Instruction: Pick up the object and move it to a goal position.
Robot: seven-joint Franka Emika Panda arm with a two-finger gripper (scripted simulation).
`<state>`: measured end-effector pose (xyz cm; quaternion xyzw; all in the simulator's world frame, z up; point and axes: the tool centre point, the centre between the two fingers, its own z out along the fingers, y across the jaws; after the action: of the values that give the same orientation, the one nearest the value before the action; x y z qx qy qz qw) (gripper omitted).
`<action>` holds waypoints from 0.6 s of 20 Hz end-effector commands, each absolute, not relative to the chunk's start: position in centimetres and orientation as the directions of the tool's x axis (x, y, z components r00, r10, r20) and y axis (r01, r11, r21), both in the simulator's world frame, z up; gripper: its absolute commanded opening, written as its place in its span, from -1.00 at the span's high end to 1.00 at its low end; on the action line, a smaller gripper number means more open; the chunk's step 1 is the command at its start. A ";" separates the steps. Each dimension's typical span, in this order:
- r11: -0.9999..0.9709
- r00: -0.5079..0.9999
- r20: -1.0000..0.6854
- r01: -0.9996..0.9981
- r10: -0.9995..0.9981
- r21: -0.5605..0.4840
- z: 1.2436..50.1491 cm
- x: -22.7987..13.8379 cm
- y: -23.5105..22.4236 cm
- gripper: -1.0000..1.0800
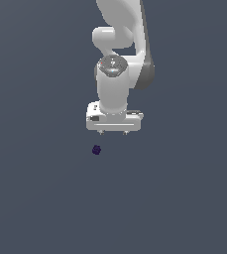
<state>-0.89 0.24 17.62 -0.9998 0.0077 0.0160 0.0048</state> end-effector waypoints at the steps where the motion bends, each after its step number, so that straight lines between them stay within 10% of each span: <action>1: -1.000 0.999 -0.032 -0.016 -0.015 -0.009 17.6 -0.9 0.2 -0.92; 12: -0.998 0.997 -0.037 -0.061 -0.061 0.006 18.7 -1.4 -1.7 -0.92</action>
<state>-1.36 -1.76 18.68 -0.9994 0.0307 0.0179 -0.0021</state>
